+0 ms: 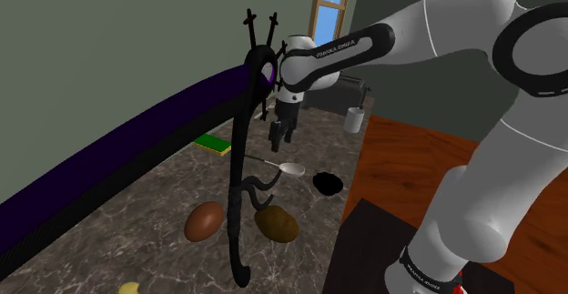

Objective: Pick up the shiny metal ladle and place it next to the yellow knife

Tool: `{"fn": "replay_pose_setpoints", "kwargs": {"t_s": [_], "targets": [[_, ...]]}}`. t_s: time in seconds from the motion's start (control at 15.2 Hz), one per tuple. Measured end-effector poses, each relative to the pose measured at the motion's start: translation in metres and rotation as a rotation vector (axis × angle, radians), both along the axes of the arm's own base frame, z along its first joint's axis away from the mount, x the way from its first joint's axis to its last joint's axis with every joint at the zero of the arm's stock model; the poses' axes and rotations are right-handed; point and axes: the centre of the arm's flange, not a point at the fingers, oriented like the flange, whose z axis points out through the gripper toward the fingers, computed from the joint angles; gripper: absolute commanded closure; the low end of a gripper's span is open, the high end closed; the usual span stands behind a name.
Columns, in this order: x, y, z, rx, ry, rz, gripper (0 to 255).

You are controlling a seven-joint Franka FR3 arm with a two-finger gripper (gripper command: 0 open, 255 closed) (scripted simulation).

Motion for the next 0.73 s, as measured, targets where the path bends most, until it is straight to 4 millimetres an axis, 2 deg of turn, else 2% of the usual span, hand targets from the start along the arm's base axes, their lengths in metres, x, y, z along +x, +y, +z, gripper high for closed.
{"fn": "replay_pose_setpoints", "kwargs": {"t_s": [0.26, 0.73], "targets": [[0.035, 0.014, -0.035, -0.006, 0.002, 0.05, 0], [0.038, 0.017, -0.072, -0.006, 0.002, 0.059, 0]]}}
